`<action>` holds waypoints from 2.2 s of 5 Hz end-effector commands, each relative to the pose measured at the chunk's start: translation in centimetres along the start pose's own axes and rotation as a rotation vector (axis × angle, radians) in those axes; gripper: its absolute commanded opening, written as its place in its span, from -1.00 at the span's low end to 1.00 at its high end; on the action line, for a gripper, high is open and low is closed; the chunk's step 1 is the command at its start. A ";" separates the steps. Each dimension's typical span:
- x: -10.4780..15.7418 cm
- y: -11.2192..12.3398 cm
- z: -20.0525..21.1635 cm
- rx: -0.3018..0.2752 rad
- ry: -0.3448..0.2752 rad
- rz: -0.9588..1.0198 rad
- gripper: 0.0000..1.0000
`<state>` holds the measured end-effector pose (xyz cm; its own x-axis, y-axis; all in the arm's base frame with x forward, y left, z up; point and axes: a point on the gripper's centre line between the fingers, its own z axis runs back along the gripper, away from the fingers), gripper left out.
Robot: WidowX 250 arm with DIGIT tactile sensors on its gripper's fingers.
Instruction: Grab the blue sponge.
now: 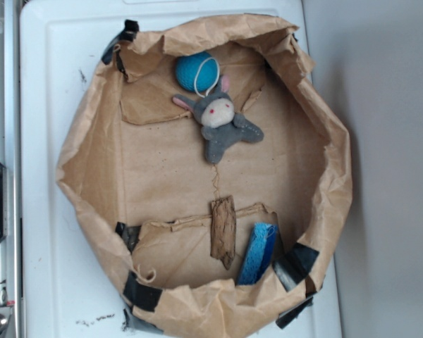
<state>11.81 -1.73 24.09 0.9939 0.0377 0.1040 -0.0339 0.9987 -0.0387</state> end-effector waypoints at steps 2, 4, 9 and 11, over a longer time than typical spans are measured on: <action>-1.0 -4.1 -1.2 0.016 0.050 0.246 1.00; -1.0 -4.1 -1.2 0.016 0.050 0.246 1.00; 11.6 -0.6 -10.7 0.063 0.048 0.625 1.00; 11.8 -1.2 -15.2 0.061 -0.076 0.753 1.00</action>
<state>25.00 -3.21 9.47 0.6909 0.7141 0.1128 -0.7148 0.6981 -0.0413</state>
